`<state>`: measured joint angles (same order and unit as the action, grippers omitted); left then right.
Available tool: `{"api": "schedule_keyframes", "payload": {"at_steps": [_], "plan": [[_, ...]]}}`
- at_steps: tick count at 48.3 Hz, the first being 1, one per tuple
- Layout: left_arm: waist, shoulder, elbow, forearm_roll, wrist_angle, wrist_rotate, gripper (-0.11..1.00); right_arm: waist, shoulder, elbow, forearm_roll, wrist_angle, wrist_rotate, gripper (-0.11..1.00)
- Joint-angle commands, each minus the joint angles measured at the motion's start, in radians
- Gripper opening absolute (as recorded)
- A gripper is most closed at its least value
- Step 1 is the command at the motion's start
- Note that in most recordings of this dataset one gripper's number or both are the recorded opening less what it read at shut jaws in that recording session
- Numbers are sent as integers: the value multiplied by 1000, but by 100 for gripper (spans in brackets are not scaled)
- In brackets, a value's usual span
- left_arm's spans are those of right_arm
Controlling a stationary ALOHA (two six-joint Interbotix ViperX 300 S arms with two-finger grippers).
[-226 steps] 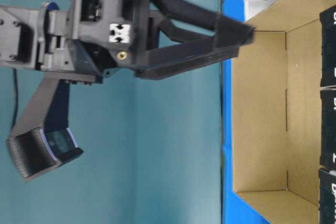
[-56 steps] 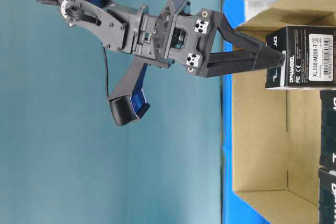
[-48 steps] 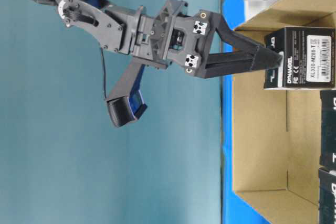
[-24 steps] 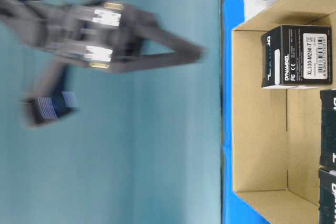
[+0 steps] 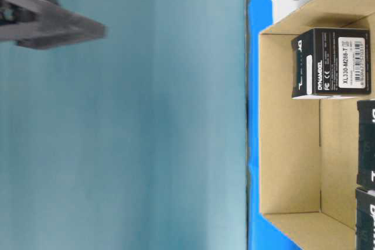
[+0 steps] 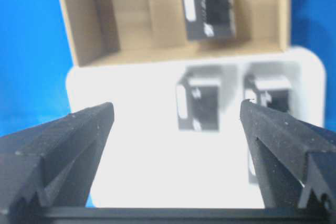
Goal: Pick the box from inside the cardboard box.
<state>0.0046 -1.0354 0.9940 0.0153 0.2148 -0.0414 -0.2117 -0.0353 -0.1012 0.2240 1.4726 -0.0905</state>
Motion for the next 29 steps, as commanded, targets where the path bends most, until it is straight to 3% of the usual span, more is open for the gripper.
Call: {"api": "schedule_keyframes", "payload": {"at_steps": [1,18,24,29], "plan": [[0,3,-28,2,-5,-2,-7,6,-18,-63,-17,48,2,99],[0,3,-32,2,-6,-14,-7,11,-25,-92,-25,57,-6,99],[-2,3,-34,2,-6,-20,-7,11,-12,-55,-26,28,-11,99],[-3,3,-35,2,-6,-18,-7,18,0,12,-26,-66,-28,99]]}}
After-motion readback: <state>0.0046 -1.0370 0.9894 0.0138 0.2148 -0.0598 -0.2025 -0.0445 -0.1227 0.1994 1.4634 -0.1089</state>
